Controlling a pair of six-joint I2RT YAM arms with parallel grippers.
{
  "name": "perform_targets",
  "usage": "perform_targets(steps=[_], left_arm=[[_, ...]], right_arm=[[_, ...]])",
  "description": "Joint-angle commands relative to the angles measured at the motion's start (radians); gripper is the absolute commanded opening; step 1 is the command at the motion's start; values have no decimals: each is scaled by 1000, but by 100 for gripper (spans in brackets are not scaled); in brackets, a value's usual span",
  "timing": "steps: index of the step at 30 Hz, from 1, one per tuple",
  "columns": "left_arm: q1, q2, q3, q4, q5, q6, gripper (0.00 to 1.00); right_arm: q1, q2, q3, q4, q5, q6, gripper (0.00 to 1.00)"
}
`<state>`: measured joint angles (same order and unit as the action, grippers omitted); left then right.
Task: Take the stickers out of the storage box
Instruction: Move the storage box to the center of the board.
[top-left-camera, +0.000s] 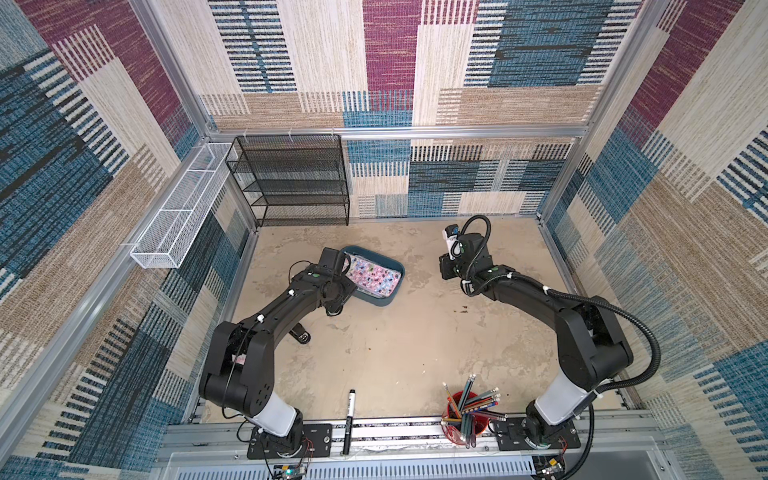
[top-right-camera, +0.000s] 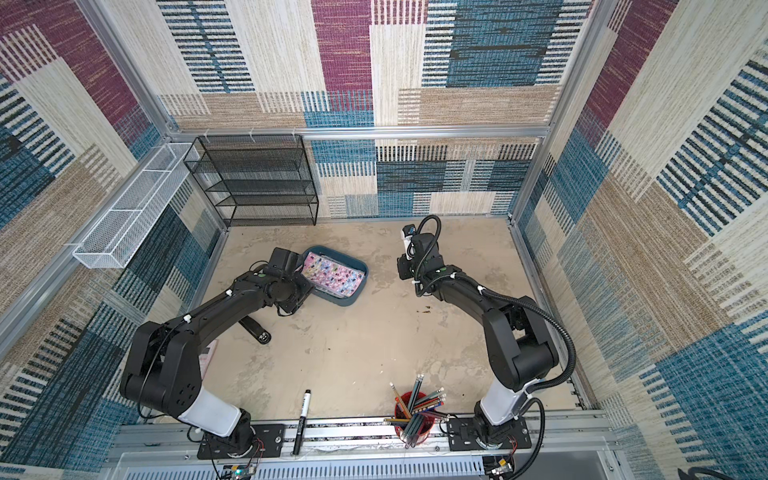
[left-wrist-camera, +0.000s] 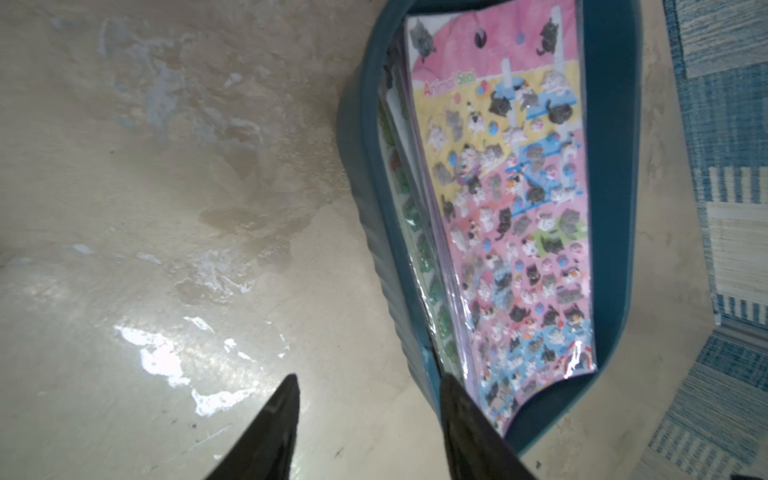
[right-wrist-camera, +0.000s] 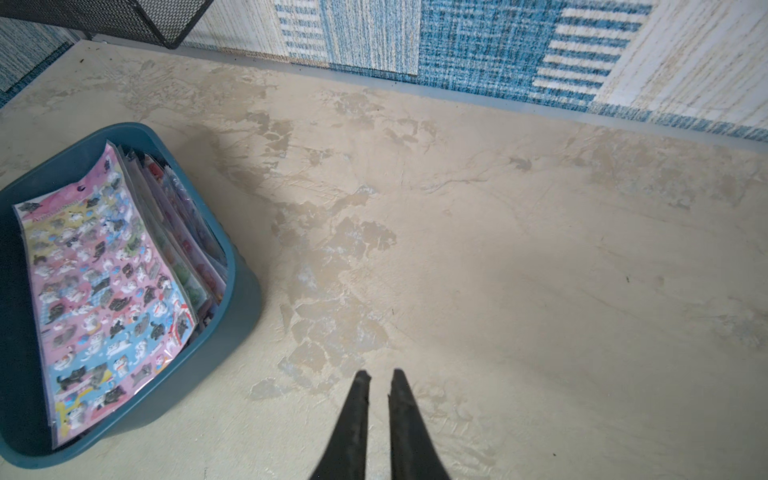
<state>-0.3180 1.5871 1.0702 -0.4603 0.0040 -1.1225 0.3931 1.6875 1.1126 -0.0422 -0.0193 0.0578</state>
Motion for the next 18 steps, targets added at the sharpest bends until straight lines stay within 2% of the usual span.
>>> perform_targets(steps=[1,8,12,14,18], left_arm=[[1,38,10,23,-20,2,54],[1,148,91,28,30,20,41],[0,172,111,29,42,33,30],[-1,177,117,24,43,45,22],[-1,189,143,-6,57,77,15]], right_arm=[[0,-5,3,14,-9,1,15],[0,-28,-8,7,-2,1,15],[1,-29,-7,1,-6,1,15],[1,-28,-2,-4,-11,2,15],[2,-37,0,-7,-24,13,15]])
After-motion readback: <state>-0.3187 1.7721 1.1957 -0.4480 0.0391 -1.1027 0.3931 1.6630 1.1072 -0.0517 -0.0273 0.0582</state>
